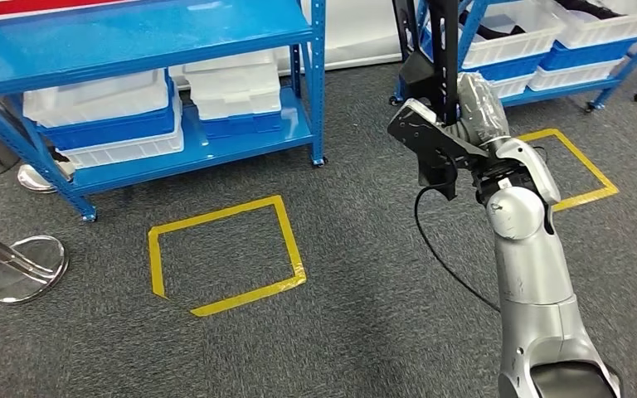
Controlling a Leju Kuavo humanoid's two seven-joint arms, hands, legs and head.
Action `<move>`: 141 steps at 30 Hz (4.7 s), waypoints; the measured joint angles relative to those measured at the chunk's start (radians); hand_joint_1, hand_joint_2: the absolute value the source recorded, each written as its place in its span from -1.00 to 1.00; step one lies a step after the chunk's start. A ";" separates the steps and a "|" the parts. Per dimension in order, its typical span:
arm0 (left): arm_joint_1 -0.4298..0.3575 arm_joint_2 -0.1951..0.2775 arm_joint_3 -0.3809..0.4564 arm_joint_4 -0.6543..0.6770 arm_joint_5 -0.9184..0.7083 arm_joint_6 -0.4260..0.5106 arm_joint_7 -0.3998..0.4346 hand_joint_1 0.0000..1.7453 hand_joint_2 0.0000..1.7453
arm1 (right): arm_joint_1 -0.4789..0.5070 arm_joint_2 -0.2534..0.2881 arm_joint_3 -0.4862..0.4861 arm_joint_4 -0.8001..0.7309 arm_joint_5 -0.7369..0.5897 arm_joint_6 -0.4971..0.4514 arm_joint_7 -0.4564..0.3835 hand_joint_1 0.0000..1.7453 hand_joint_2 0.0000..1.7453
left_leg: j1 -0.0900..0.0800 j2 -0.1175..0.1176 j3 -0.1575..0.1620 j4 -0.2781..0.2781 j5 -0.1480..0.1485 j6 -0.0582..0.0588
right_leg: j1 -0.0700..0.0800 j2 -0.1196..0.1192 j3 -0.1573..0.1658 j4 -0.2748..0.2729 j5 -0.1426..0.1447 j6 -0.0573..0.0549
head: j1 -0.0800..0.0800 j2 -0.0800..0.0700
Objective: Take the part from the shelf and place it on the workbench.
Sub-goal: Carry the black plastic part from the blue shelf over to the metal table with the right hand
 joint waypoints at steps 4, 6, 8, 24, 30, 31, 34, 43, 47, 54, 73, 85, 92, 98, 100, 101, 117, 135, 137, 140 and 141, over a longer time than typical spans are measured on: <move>0.003 0.004 0.000 0.000 0.005 0.004 -0.002 -1.00 1.00 | 0.000 -0.011 -0.016 -0.009 -0.003 0.023 -0.004 1.00 1.00 | -0.007 0.037 -0.038 0.037 0.018 -0.026 | 0.009 -0.042 0.115 -0.181 -0.069 -0.026 | 0.000 0.000; 0.007 0.005 0.000 0.000 0.011 0.004 -0.002 -1.00 1.00 | 0.001 -0.011 -0.017 -0.005 -0.001 0.030 -0.001 1.00 1.00 | -0.004 0.043 -0.047 0.036 0.022 -0.037 | 0.011 -0.027 0.090 -0.182 -0.050 -0.054 | -0.001 0.000; 0.010 0.006 0.000 0.000 0.017 0.002 -0.001 -1.00 1.00 | 0.000 -0.003 -0.016 -0.001 0.006 0.036 0.009 1.00 1.00 | 0.001 0.002 -0.066 0.087 -0.053 -0.045 | 0.014 -0.010 0.062 -0.183 -0.024 -0.074 | -0.001 0.000; -0.005 0.005 0.000 0.000 0.019 -0.002 0.000 -1.00 1.00 | -0.016 0.045 0.002 0.019 0.026 0.021 0.046 1.00 1.00 | -0.039 -0.080 0.155 -0.067 -0.076 0.064 | 0.047 0.069 -0.086 -0.157 0.043 -0.063 | -0.001 0.000; -0.001 0.002 0.000 0.000 0.018 -0.002 0.000 -1.00 1.00 | -0.020 0.045 0.004 0.024 0.026 0.021 0.051 1.00 1.00 | -0.021 0.004 0.031 -0.011 -0.028 0.036 | 0.004 0.013 -0.045 0.040 0.002 -0.011 | -0.001 0.000; -0.002 0.003 0.000 0.000 0.018 -0.002 0.000 -1.00 1.00 | -0.021 0.045 0.004 0.024 0.026 0.021 0.051 1.00 1.00 | -0.019 0.014 0.009 0.006 -0.025 0.029 | 0.000 -0.006 0.010 -0.021 0.001 0.001 | -0.001 0.000; -0.003 0.005 0.000 0.000 0.017 -0.001 0.000 -1.00 1.00 | -0.023 0.047 0.005 0.023 0.025 0.020 0.050 1.00 1.00 | -0.019 0.036 -0.025 0.039 -0.014 0.007 | 0.009 -0.043 0.113 -0.181 -0.061 -0.013 | -0.002 0.000; 0.010 0.005 0.000 0.001 0.020 0.009 -0.001 -1.00 1.00 | -0.016 -0.030 -0.013 0.015 0.007 0.019 0.025 1.00 1.00 | -0.007 -0.060 -0.063 0.304 -0.223 -0.011 | 0.032 0.036 -0.002 -0.197 0.043 -0.087 | -0.003 0.000; 0.008 0.007 0.000 0.000 0.032 0.011 0.000 -1.00 1.00 | -0.013 -0.046 -0.024 0.015 0.041 0.018 0.026 1.00 1.00 | -0.029 -0.107 0.115 0.124 -0.149 0.036 | 0.039 0.088 -0.052 -0.196 0.093 -0.084 | -0.002 0.000; -0.002 0.010 0.000 0.001 0.043 0.014 0.010 -1.00 1.00 | -0.001 -0.054 -0.026 0.015 0.072 -0.009 0.037 1.00 1.00 | -0.032 -0.084 0.179 -0.066 -0.099 0.057 | 0.037 0.079 -0.086 -0.189 0.081 -0.055 | -0.002 0.000; 0.008 0.022 0.000 0.003 0.045 0.030 0.011 -1.00 1.00 | 0.032 -0.055 -0.028 0.016 0.081 -0.022 0.031 1.00 1.00 | -0.009 -0.027 -0.066 0.185 -0.165 -0.013 | 0.025 0.003 0.039 -0.182 -0.005 -0.079 | -0.004 0.000; -0.001 0.024 0.000 0.004 0.048 0.035 0.012 -1.00 1.00 | 0.047 -0.080 -0.041 0.009 0.074 -0.026 0.010 1.00 1.00 | -0.048 -0.108 0.181 -0.038 -0.129 0.060 | 0.039 0.120 -0.077 -0.217 0.146 -0.066 | -0.004 0.000; 0.008 0.021 0.000 0.004 0.056 0.040 0.007 -1.00 1.00 | 0.072 -0.150 -0.075 -0.005 0.065 -0.029 -0.015 1.00 1.00 | -0.037 -0.010 0.067 -0.036 -0.040 0.055 | 0.017 0.027 -0.102 0.066 -0.018 -0.023 | -0.003 0.000; 0.005 0.020 0.000 0.004 0.067 0.015 -0.018 -1.00 1.00 | 0.069 -0.151 -0.091 -0.010 0.148 -0.027 0.005 1.00 1.00 | -0.032 0.054 -0.013 0.037 -0.022 0.013 | 0.008 -0.053 0.136 -0.195 -0.080 -0.023 | -0.007 0.000; 0.002 0.019 0.000 0.004 0.065 0.015 -0.015 -1.00 1.00 | 0.063 -0.149 -0.092 -0.010 0.187 -0.036 0.019 1.00 1.00 | -0.024 0.053 -0.017 0.045 -0.024 -0.003 | 0.012 -0.035 0.124 -0.198 -0.070 -0.052 | -0.008 0.000; 0.002 0.018 0.000 0.004 0.065 0.016 -0.013 -1.00 1.00 | 0.059 -0.148 -0.092 -0.010 0.205 -0.040 0.027 1.00 1.00 | -0.019 0.030 -0.024 0.062 -0.045 -0.011 | 0.014 -0.026 0.117 -0.200 -0.061 -0.063 | -0.008 0.000; 0.001 0.009 -0.014 0.007 0.074 0.054 -0.005 -1.00 1.00 | -0.005 -0.078 -0.057 -0.004 0.632 -0.199 0.175 1.00 1.00 | -0.029 -0.094 0.107 -0.046 -0.049 0.044 | 0.023 0.081 0.026 -0.178 -0.009 -0.059 | -0.008 0.000; 0.003 -0.004 -0.047 0.012 0.106 0.065 -0.002 -1.00 1.00 | -0.209 -0.049 0.040 0.022 0.963 -0.191 0.270 1.00 1.00 | -0.011 -0.056 -0.033 0.251 -0.219 -0.013 | 0.021 0.033 0.010 -0.177 0.019 -0.083 | -0.008 0.000; 0.003 -0.004 -0.049 0.013 0.112 0.064 -0.004 -1.00 1.00 | -0.213 -0.048 0.048 0.029 0.963 -0.180 0.273 1.00 1.00 | -0.013 -0.061 -0.061 0.318 -0.231 -0.005 | 0.029 0.056 0.005 -0.177 0.024 -0.088 | -0.008 0.000; 0.005 -0.004 -0.050 0.013 0.120 0.064 -0.006 -1.00 1.00 | -0.217 -0.048 0.052 0.040 0.963 -0.172 0.282 1.00 1.00 | -0.017 -0.096 0.019 0.163 -0.141 0.016 | 0.033 0.093 0.003 -0.177 0.030 -0.087 | -0.008 0.000; 0.007 -0.004 -0.051 0.015 0.122 0.064 -0.007 -1.00 1.00 | -0.220 -0.048 0.052 0.043 0.963 -0.169 0.285 1.00 1.00 | -0.018 -0.120 0.051 0.099 -0.116 0.022 | 0.033 0.104 0.002 -0.177 0.033 -0.083 | -0.008 0.000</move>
